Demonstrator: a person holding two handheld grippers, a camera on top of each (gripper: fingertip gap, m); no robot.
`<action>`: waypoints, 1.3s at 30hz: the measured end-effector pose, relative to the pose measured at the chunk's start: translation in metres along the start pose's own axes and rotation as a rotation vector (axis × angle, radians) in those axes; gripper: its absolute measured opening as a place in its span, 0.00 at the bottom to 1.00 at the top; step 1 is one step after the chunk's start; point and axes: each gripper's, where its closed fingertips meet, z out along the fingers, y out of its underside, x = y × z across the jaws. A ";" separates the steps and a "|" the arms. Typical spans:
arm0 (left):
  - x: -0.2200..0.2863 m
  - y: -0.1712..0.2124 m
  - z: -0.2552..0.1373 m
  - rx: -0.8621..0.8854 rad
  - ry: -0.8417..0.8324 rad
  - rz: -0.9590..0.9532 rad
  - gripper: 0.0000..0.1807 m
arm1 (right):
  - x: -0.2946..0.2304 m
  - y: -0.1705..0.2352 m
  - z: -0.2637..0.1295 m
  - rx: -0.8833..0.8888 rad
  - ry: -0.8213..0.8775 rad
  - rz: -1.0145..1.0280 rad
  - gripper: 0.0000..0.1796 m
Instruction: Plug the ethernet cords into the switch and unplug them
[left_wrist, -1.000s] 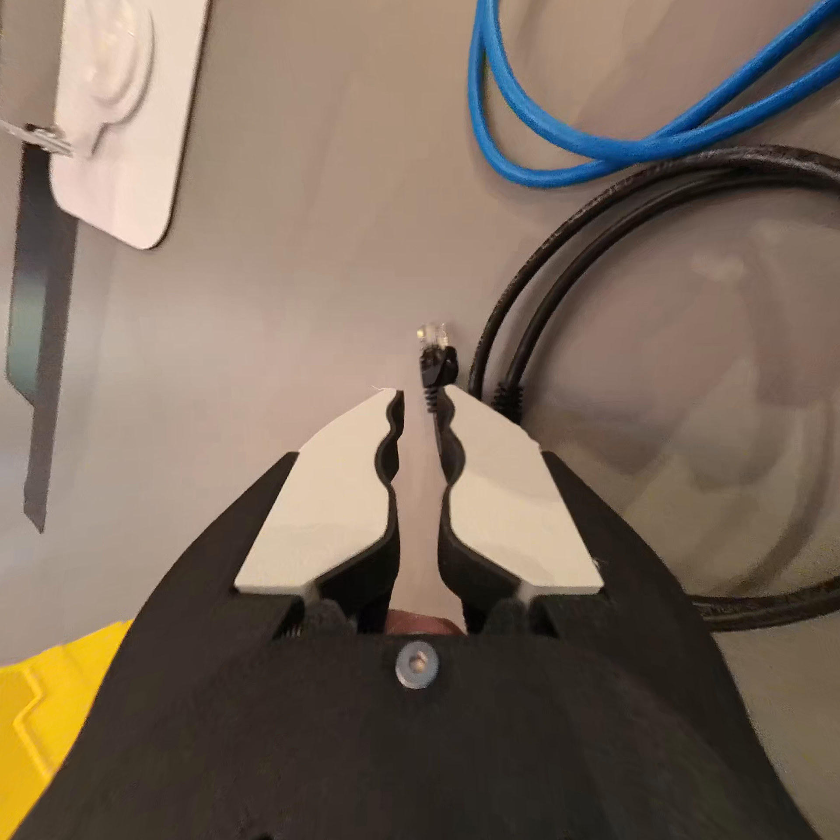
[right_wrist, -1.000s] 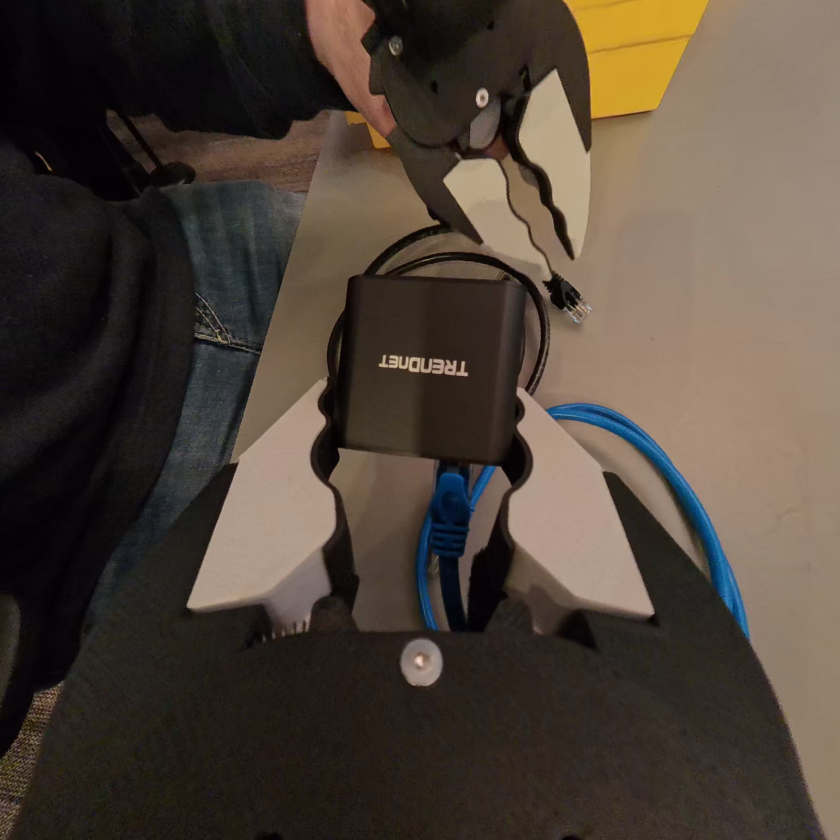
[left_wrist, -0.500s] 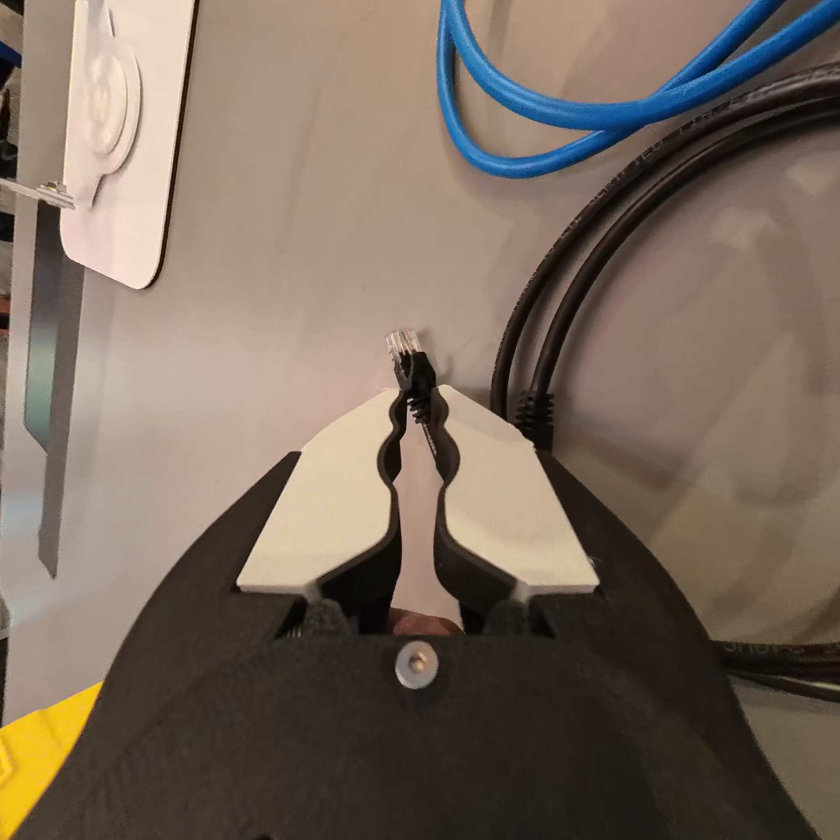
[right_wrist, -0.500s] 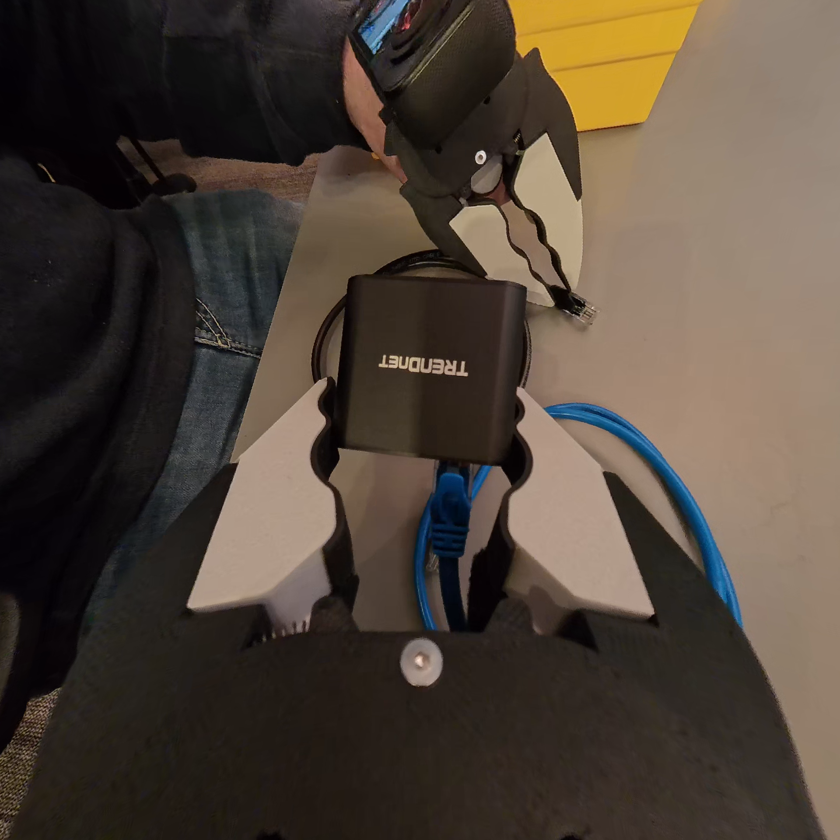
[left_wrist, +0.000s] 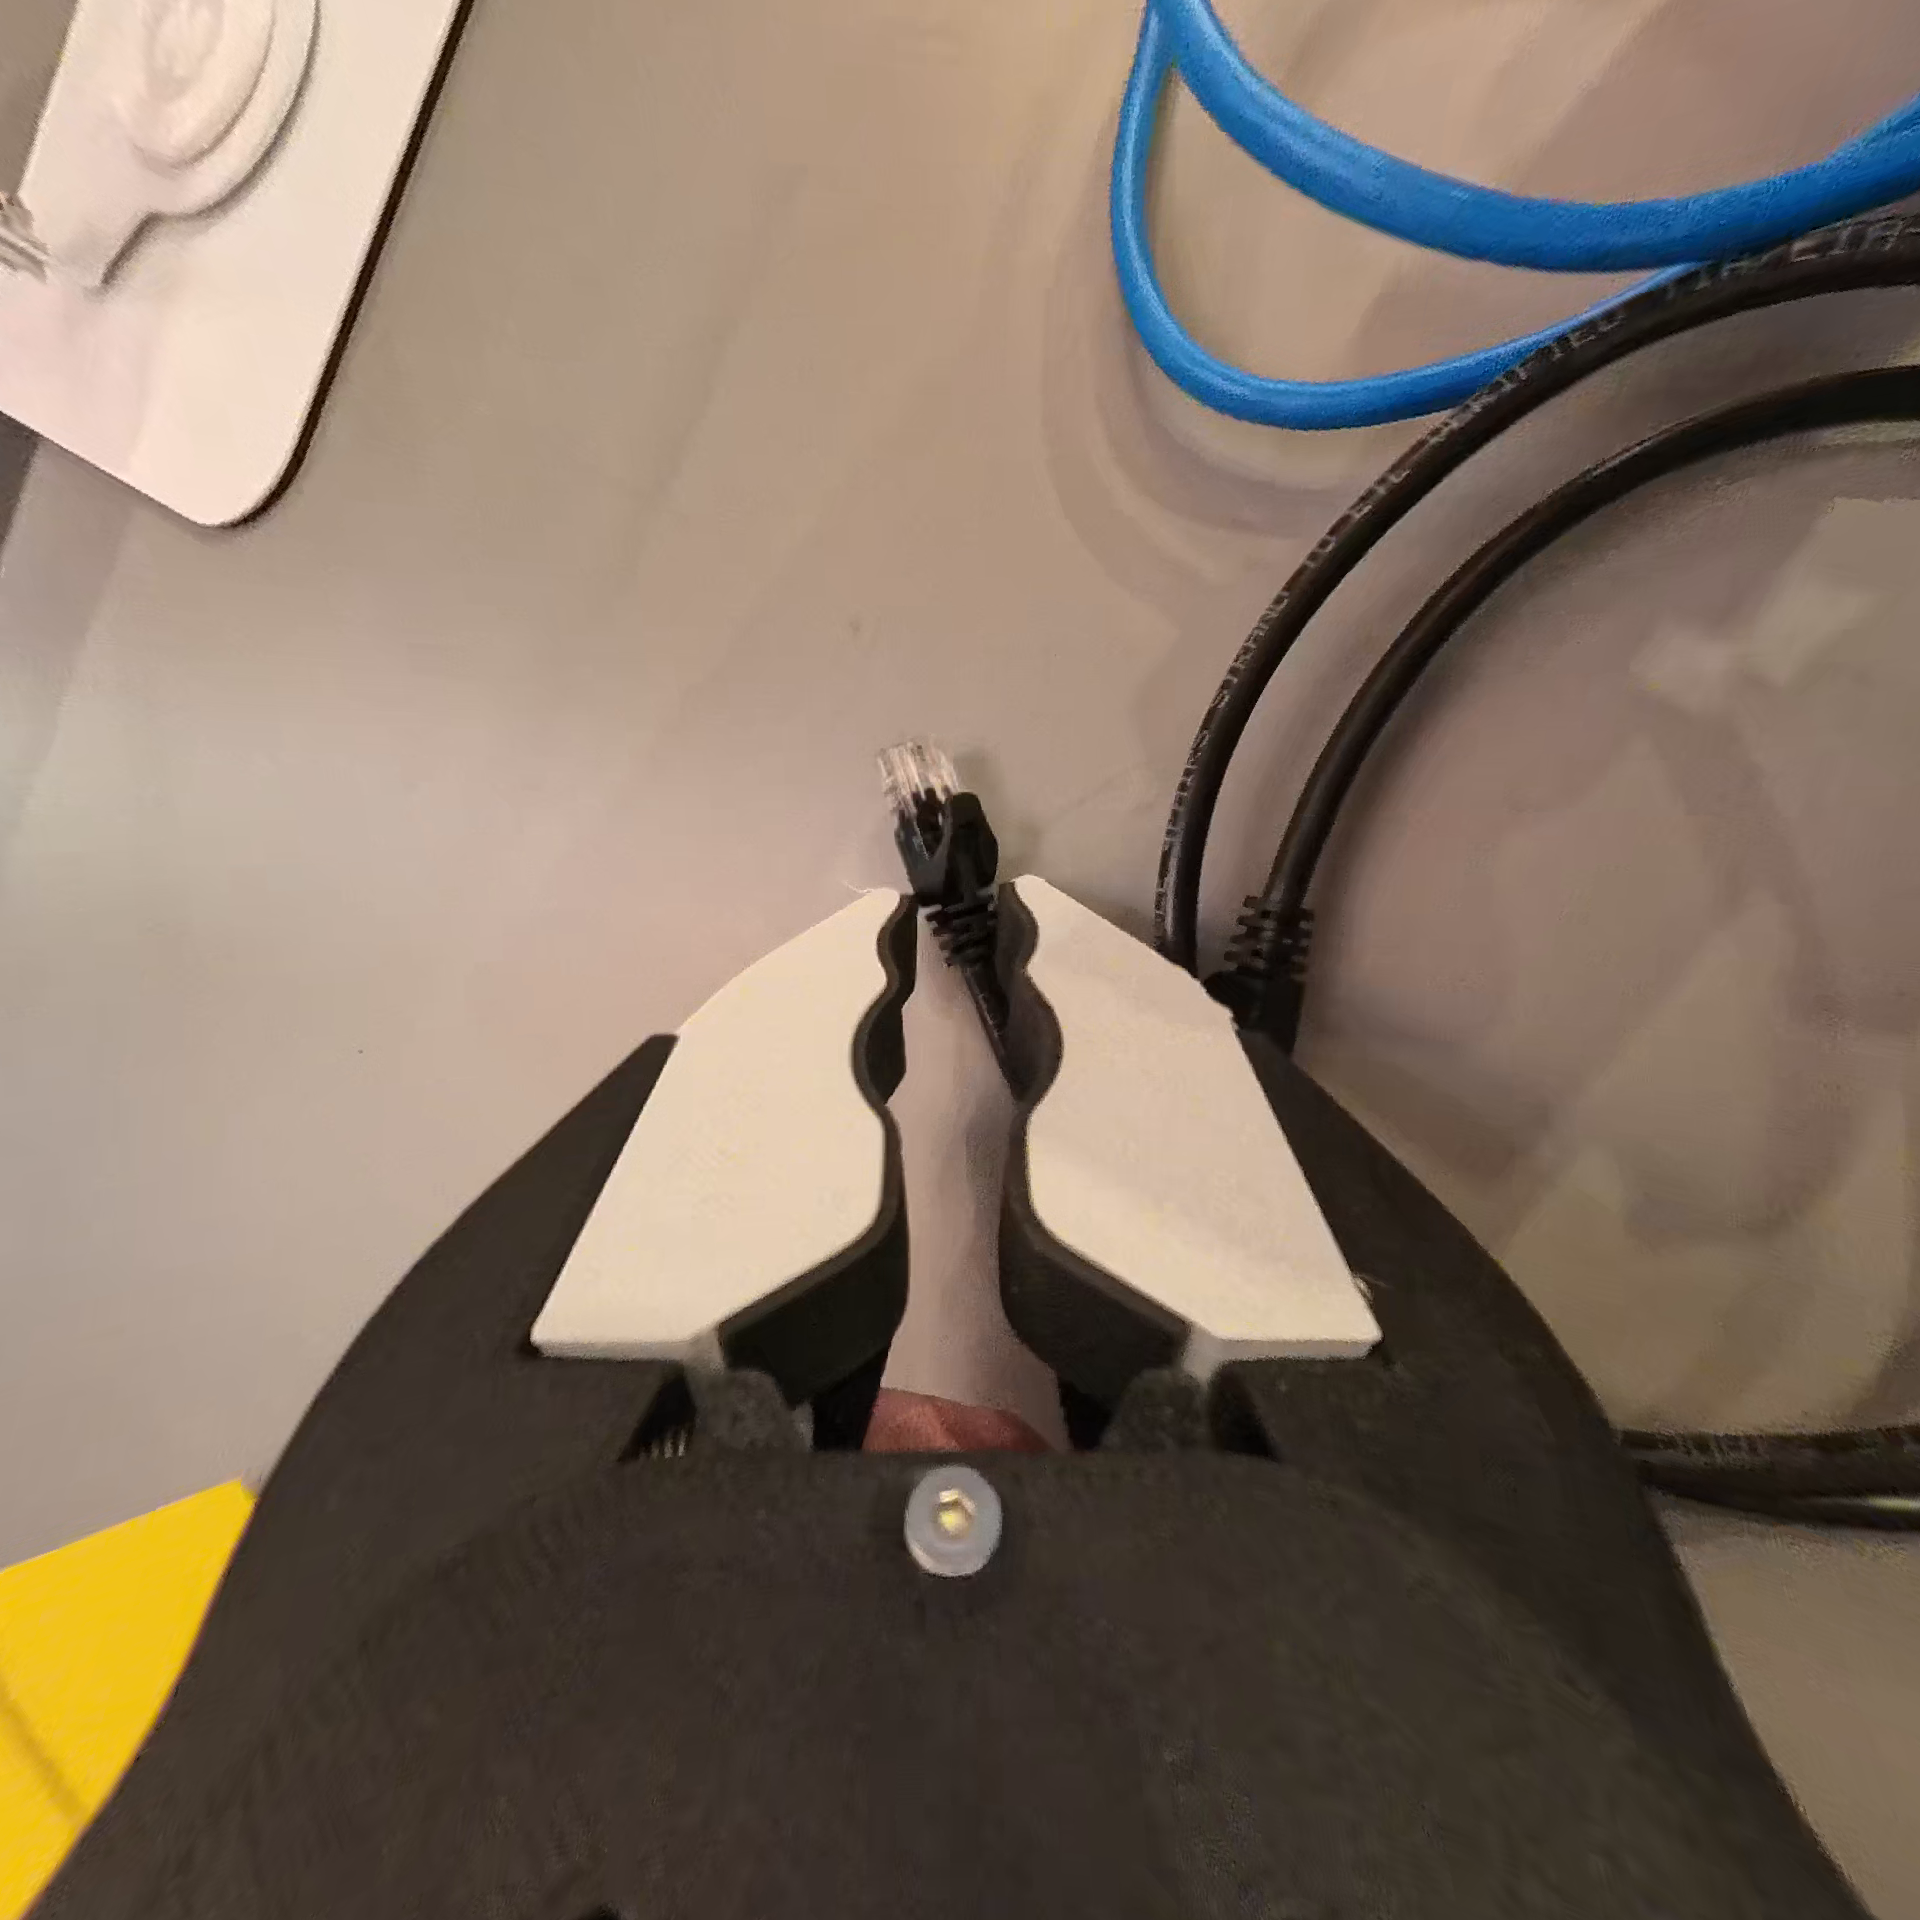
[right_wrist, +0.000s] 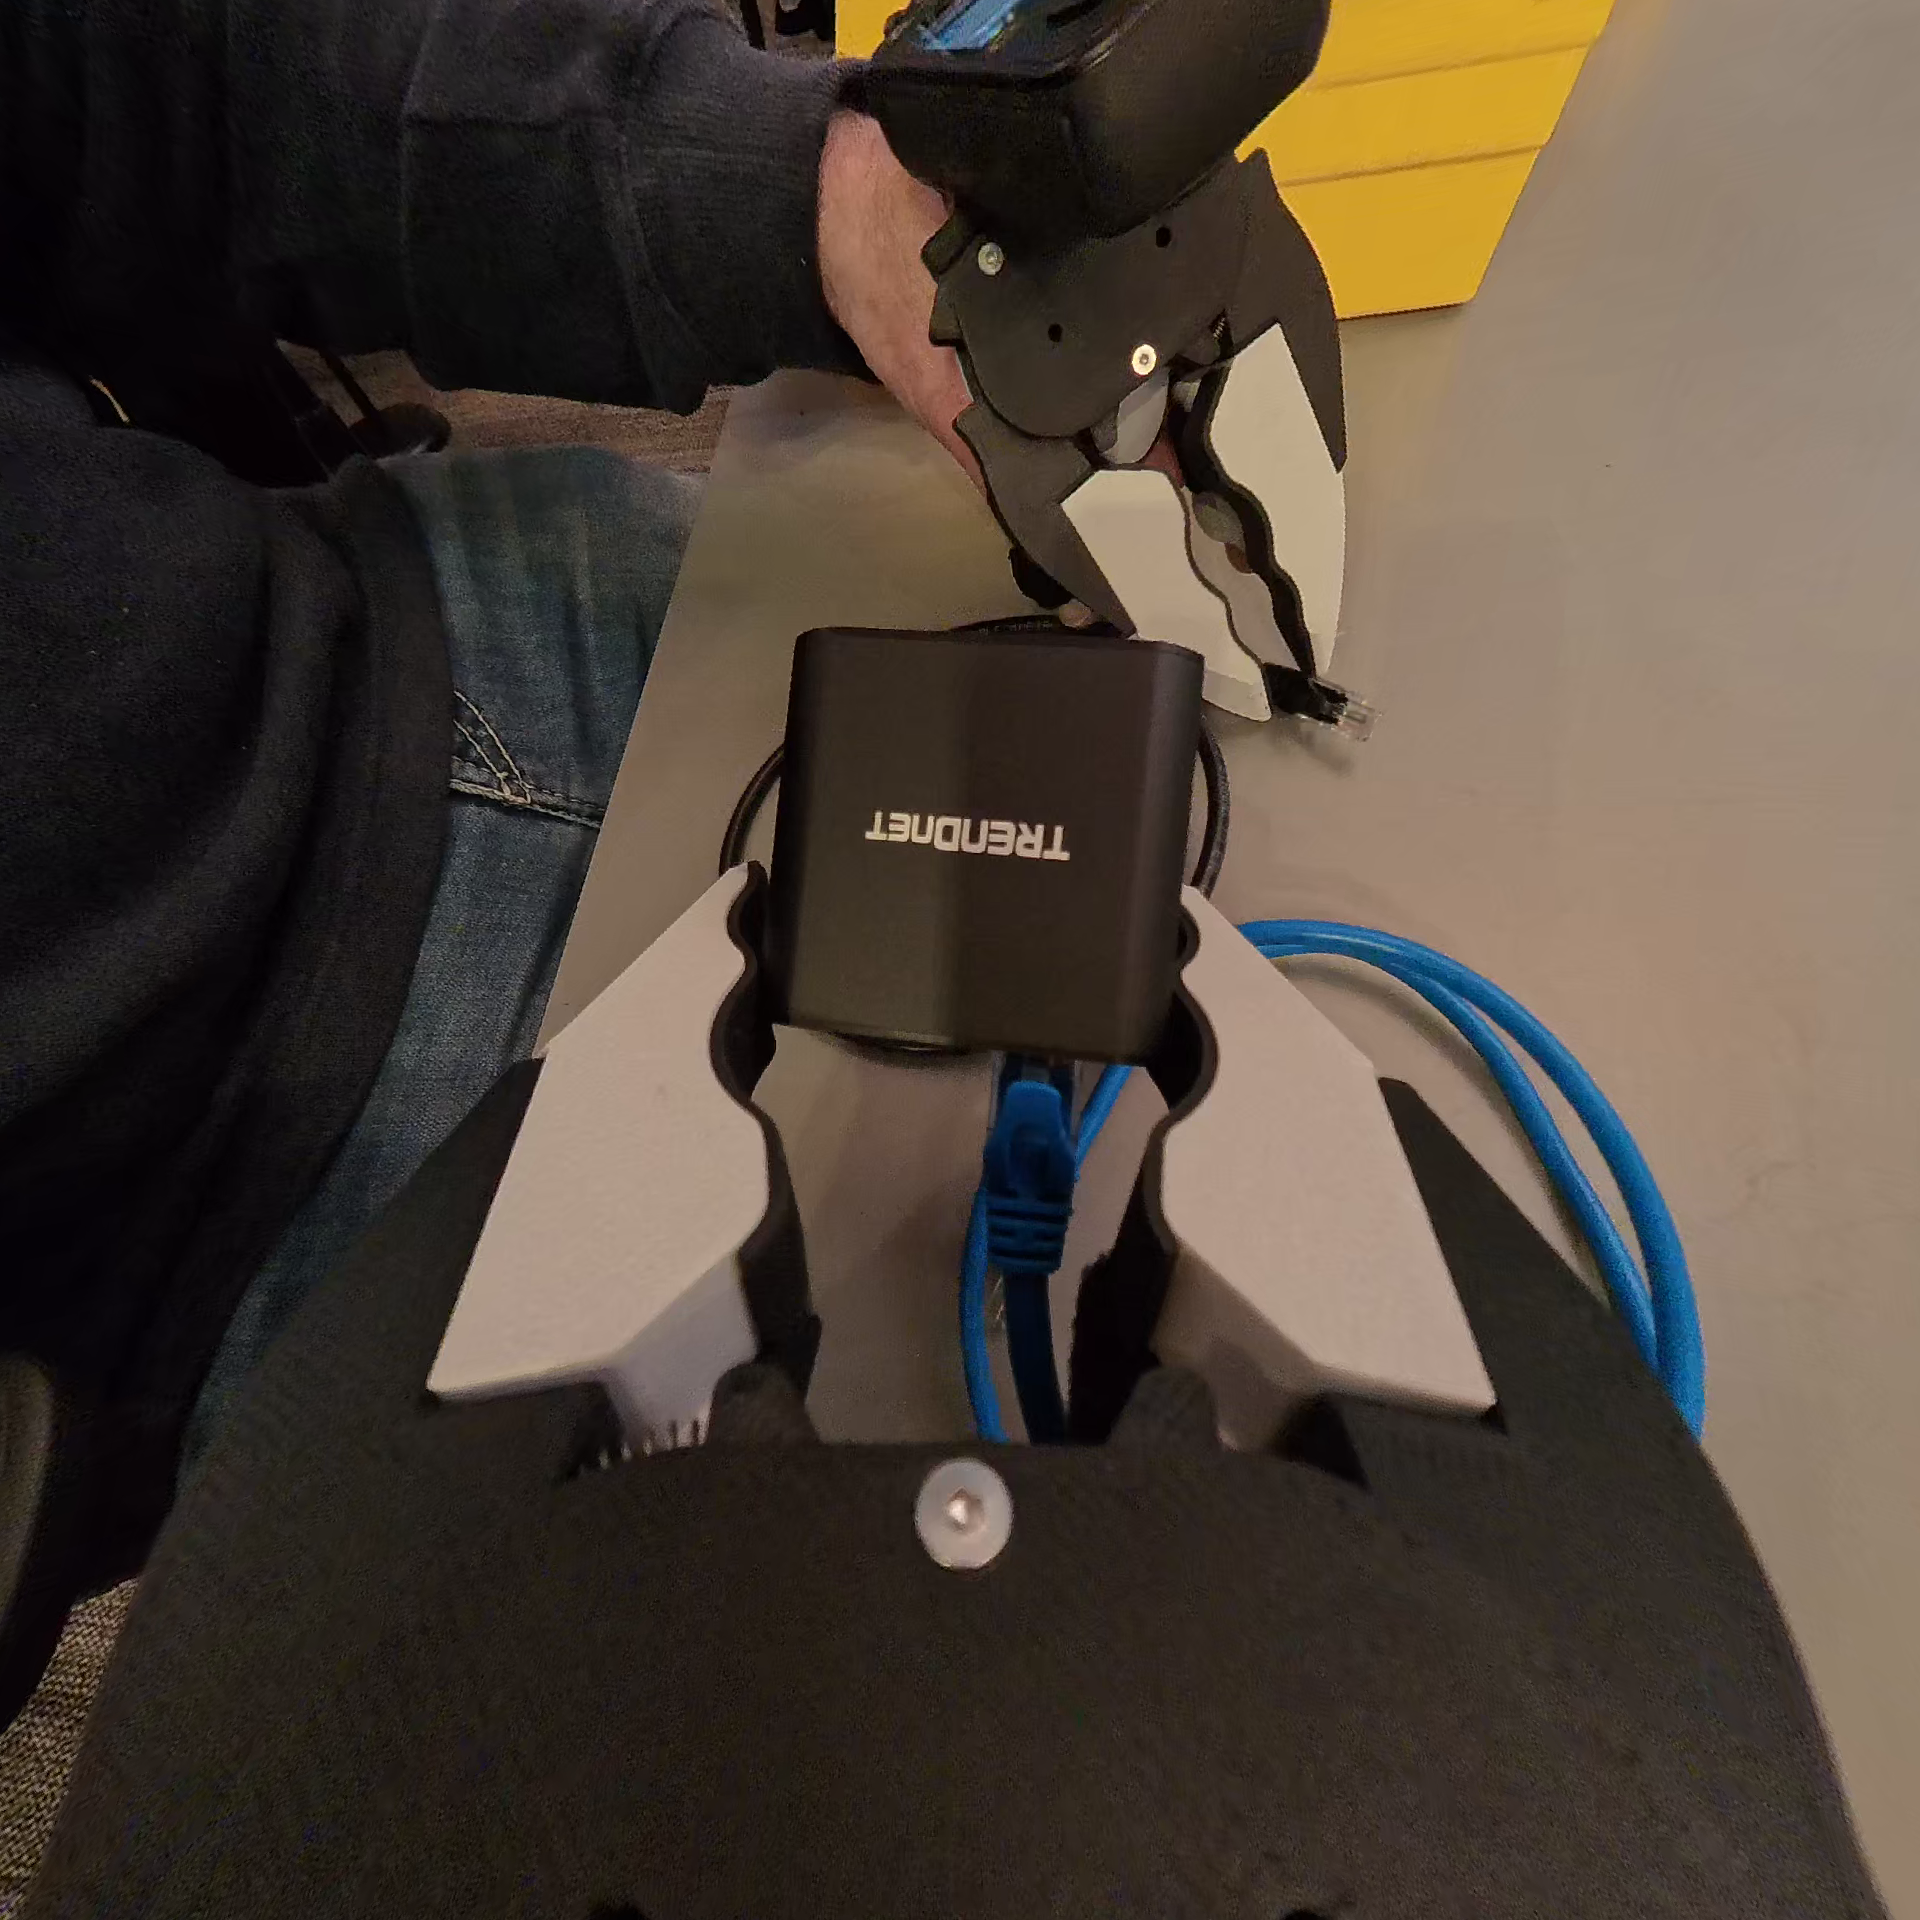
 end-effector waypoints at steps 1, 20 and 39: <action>-0.001 0.000 0.000 0.005 -0.003 -0.010 0.08 | 0.000 0.000 0.000 0.001 0.000 0.000 0.39; 0.006 -0.019 -0.035 0.081 0.283 -0.130 0.07 | 0.002 0.002 -0.004 0.003 0.006 0.008 0.39; 0.049 -0.022 -0.021 0.055 0.277 0.153 0.21 | 0.003 0.007 -0.009 0.012 0.014 0.018 0.39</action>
